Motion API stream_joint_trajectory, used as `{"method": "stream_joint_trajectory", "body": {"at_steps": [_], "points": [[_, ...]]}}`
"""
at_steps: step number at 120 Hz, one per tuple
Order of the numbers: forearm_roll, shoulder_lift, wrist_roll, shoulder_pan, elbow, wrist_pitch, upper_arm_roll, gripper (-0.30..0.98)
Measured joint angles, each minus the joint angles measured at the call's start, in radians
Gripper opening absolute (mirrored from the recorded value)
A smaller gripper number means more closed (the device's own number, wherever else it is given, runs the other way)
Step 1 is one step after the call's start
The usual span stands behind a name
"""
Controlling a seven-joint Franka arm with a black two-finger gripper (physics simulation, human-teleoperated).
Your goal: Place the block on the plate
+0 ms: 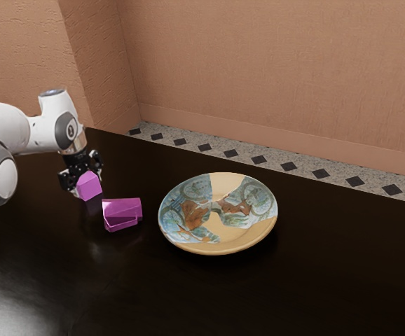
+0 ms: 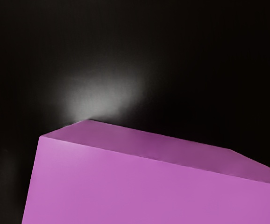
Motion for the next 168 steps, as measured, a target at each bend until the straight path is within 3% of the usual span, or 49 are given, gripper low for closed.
{"method": "stream_joint_trajectory", "body": {"at_steps": [85,119,168], "points": [[0.001,0.027,0.065,0.014,0.021,0.046,0.002,0.69],[-0.002,0.027,0.077,0.013,0.020,0.047,0.002,0.54],[-0.006,0.024,0.084,0.013,0.021,0.044,0.000,0.53]]}}
